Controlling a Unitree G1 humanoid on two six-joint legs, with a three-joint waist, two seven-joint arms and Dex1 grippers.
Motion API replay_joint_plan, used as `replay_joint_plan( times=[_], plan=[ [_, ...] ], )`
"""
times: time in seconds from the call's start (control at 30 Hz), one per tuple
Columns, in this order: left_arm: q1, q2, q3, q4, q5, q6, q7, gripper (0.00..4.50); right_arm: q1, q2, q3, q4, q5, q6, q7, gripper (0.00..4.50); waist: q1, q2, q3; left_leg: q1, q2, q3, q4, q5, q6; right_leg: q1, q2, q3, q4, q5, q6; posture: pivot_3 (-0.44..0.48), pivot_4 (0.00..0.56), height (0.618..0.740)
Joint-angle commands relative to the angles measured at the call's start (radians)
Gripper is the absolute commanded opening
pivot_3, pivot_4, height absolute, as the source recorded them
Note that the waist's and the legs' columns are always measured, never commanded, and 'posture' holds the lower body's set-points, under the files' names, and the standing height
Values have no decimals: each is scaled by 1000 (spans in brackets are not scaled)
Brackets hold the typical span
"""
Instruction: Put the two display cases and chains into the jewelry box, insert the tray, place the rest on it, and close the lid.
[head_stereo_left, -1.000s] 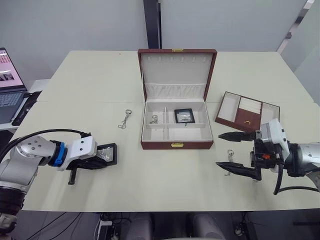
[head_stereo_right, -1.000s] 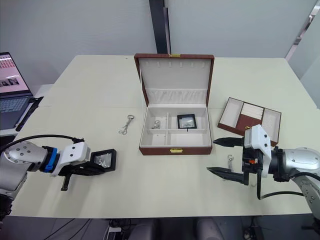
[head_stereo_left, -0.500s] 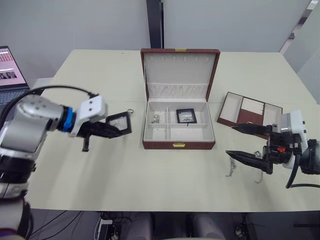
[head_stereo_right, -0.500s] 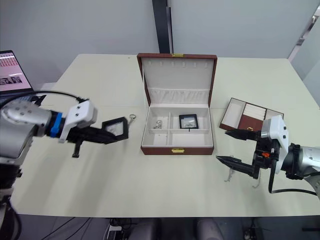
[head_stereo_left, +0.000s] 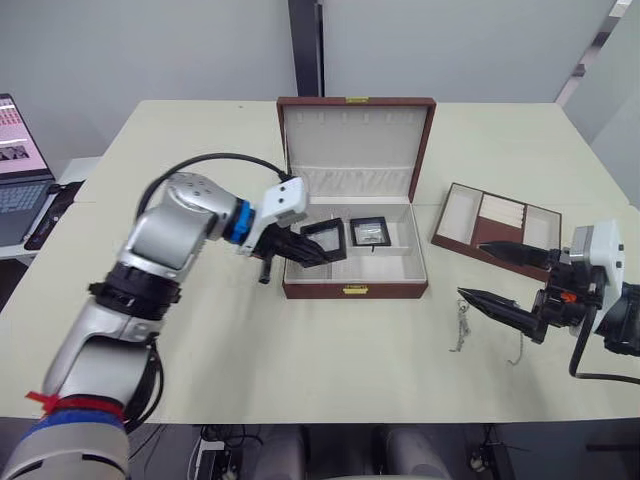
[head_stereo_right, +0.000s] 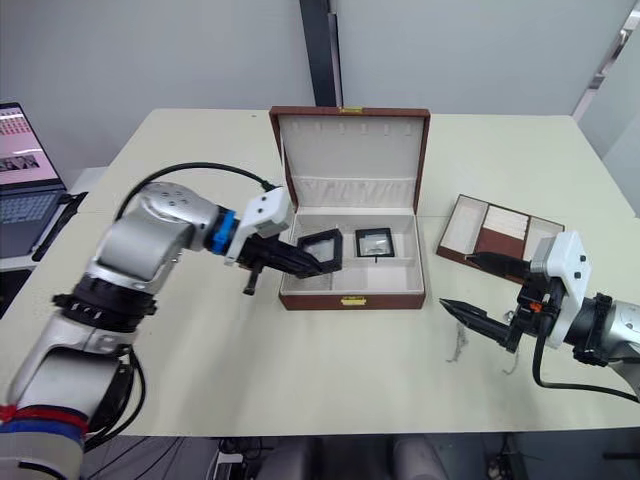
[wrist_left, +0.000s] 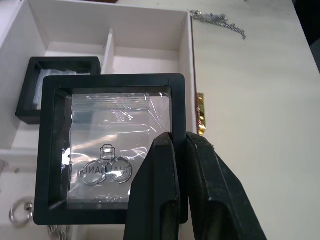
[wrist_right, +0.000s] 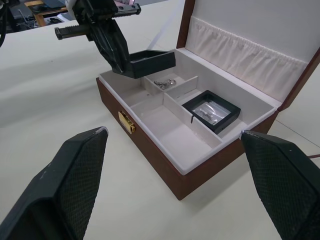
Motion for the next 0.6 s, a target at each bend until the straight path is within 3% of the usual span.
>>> replay_joint_plan(
  times=[0.03,0.27,0.6],
  plan=[
    [-27,-37,-10,35,26,-50,22,6,11,3,-51,-41,24,-2,-19,4500,-3,0,0,0,0,0,0,0,0,0,0,0,0,0,0,0,150,740],
    [-24,-126,-29,115,67,-108,50,6,43,9,-72,-64,33,-2,-52,4500,-2,0,0,0,0,0,0,0,0,0,0,0,0,0,0,0,150,740],
    [-3,-155,-38,97,66,-106,44,6,63,4,-84,-71,43,-5,-68,4500,-2,0,0,0,0,0,0,0,0,0,0,0,0,0,0,0,150,740]
  ],
)
